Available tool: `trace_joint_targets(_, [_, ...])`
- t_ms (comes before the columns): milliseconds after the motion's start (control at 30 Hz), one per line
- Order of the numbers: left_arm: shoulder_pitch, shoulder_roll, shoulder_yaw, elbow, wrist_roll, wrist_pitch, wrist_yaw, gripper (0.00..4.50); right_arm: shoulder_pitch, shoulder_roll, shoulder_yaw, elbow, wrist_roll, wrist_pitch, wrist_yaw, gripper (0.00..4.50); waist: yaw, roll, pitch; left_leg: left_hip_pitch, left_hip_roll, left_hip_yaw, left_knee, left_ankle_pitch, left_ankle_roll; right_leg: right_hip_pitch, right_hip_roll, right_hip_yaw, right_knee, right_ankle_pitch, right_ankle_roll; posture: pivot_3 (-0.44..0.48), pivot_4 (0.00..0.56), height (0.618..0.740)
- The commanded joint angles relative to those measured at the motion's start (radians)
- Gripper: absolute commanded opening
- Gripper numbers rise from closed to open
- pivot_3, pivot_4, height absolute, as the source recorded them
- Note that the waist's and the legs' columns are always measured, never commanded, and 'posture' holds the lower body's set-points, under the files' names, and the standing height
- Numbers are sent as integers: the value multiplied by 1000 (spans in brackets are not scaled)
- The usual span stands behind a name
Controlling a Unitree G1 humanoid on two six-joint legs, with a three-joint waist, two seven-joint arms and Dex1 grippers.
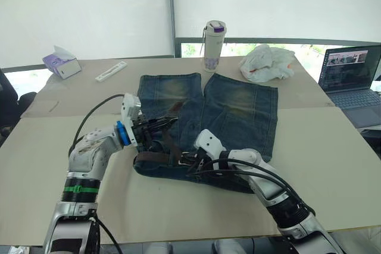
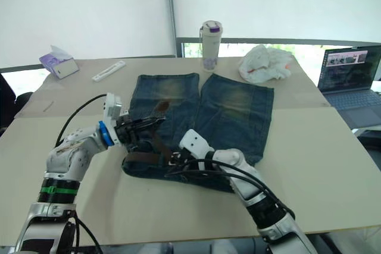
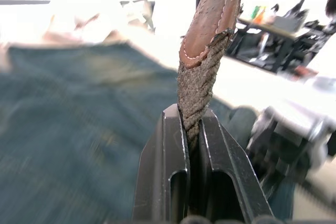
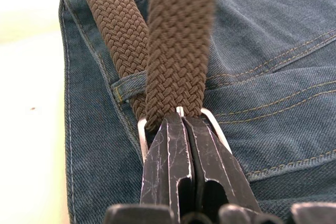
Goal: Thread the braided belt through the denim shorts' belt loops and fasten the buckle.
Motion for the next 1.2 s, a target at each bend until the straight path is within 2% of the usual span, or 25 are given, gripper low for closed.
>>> trace_joint_targets(33, [-70, -55, -20, -73, -37, 6, 16, 0, 24, -9, 66, 50, -17, 70, 21, 32, 0, 0, 0, 0, 0, 0, 0, 0, 0, 0, 0, 0, 0, 0, 0, 0, 150, 740])
trace_joint_targets(300, [-102, -259, -168, -155, -54, 45, 48, 0, 9, 11, 53, 88, -28, 68, -4, 32, -2, 0, 0, 0, 0, 0, 0, 0, 0, 0, 1, 1, 0, 0, 0, 0, 150, 740])
trace_joint_targets(500, [-109, -328, -233, -203, -65, 92, 51, 0, 18, 11, 40, 93, -31, 52, -17, 32, 3, 0, 0, 0, -1, 0, 1, 0, 0, 0, 1, 1, 0, 0, 0, 0, 150, 740])
trace_joint_targets(733, [-105, -346, -337, -234, 12, 109, 43, 0, 38, 19, 33, 100, -37, -12, -26, 32, 2, 0, 0, 0, -1, 0, 1, 0, 0, 1, 1, 0, 0, 0, 0, 0, 150, 740])
trace_joint_targets(900, [-99, -328, -397, -313, 2, 172, -2, 0, 52, 25, 26, 91, -37, -16, -26, 32, 3, 2, -2, 0, -1, 0, 1, 0, 0, 2, 1, 0, -1, 0, 0, 0, 150, 740])
trace_joint_targets(1067, [-89, -313, -409, -344, -13, 244, -2, 0, 57, 25, 27, 86, -39, -20, -24, 32, 2, 2, -3, 0, -1, 0, 1, 0, 0, 2, 1, 0, -1, 0, 0, 0, 150, 740])
trace_joint_targets(1200, [-82, -304, -428, -319, 29, 230, -13, 0, 56, 31, 14, 84, -40, -34, -35, 32, 3, 2, -3, 1, -1, 0, 1, 0, 0, 2, 2, 0, -1, 0, 0, 0, 150, 740])
